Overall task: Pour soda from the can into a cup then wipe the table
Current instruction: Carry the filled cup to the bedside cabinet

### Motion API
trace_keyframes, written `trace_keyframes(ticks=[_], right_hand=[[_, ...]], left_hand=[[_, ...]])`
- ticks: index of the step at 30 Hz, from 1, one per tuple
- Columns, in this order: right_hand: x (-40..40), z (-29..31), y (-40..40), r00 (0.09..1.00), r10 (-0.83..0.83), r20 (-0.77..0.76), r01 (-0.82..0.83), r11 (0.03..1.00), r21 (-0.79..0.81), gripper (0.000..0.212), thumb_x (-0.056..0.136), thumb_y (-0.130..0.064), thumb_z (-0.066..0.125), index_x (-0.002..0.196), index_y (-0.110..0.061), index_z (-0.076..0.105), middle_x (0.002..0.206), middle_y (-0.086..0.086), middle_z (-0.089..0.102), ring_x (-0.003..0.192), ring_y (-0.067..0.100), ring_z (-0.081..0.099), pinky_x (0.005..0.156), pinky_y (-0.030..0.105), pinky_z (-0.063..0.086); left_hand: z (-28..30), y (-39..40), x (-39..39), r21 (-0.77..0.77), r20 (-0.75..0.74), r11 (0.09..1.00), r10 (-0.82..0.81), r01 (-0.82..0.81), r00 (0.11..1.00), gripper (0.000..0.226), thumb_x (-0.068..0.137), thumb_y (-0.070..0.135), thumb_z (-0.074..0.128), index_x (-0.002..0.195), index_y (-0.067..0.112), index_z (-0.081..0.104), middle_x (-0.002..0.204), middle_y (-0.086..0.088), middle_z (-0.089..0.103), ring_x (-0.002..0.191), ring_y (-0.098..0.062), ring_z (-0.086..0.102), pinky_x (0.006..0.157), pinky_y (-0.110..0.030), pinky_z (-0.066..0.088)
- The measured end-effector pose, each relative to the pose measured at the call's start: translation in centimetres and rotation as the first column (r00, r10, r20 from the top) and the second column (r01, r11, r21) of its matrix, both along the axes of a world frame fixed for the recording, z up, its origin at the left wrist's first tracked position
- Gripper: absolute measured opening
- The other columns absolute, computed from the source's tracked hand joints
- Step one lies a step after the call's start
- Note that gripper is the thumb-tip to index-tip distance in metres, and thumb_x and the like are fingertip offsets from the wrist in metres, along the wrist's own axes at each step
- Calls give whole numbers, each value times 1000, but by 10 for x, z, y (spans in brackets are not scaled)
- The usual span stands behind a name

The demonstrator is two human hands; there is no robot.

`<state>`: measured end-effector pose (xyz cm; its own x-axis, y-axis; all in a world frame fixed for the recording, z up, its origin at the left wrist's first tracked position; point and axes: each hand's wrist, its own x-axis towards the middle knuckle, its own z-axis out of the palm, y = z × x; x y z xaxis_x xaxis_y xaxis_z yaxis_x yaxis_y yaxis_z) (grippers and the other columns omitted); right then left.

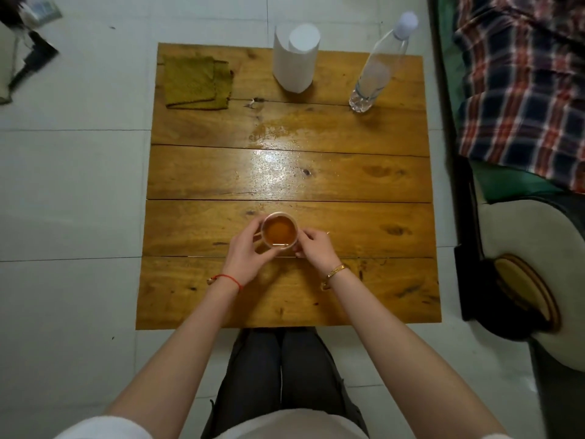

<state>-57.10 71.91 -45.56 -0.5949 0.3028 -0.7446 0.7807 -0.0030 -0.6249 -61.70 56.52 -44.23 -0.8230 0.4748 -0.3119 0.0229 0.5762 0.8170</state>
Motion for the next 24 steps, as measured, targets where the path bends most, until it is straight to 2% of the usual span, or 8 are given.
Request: trace_keyframes(ticks=[4,6,8,11,14,18,21,24], right_hand=[[7,58,-6,1000,5,-6,-6,999,-47,27,102,-18,44,100,-7,68,77,-1,64,66,12,60,62,22,50],[11,91,-10,999,7,-31,-8,998,-62,31,102,-16,42,82,-15,65,76,-3,65,67,10,61,66,24,51],[16,121,-15,999,-12,-53,6,995,-96,33,102,-16,43,77,-21,63,77,-2,67,70,13,63,73,29,54],[24,160,-24,996,-18,-89,7,991,-131,31,101,-14,43,81,-19,65,81,1,69,72,14,63,72,27,53],[32,191,-33,992,-9,-129,-11,989,-150,30,100,-10,40,93,-10,70,92,11,71,76,19,62,70,26,52],[44,225,-44,983,68,-172,-93,986,-142,28,100,-15,45,107,-3,69,93,8,72,78,15,63,69,21,53],[50,250,-56,963,122,-241,-164,973,-160,26,100,-18,47,97,-10,71,89,5,73,76,12,64,69,19,54],[52,270,-70,936,190,-295,-246,955,-165,28,101,-17,46,88,-17,71,85,2,74,78,14,65,67,17,55]], left_hand=[[58,-12,2,-8,1,999,-34,34,999,66,73,25,84,131,18,54,126,7,61,114,-8,58,99,-27,50],[92,-19,4,4,1,999,-41,41,999,65,72,26,85,129,18,55,123,6,62,112,-9,59,96,-26,51],[125,-27,6,19,-1,999,-43,43,999,65,71,23,86,129,19,56,120,9,62,109,-4,59,94,-22,50],[167,-39,12,34,6,999,-27,26,1000,64,72,16,85,129,21,55,117,12,59,105,6,55,89,-10,48],[198,-51,20,46,-7,999,-25,25,1000,66,72,18,85,131,21,55,120,12,60,105,9,54,85,-6,47],[232,-73,32,50,-19,999,10,-9,1000,67,72,28,85,132,28,54,119,14,62,106,7,57,90,-18,52],[253,-93,42,78,-9,995,59,-58,998,67,71,30,85,132,29,56,122,10,64,111,-6,61,93,-27,54],[274,-114,52,89,-20,990,109,-107,994,69,71,30,85,133,27,56,122,9,65,112,-6,62,95,-31,55]])
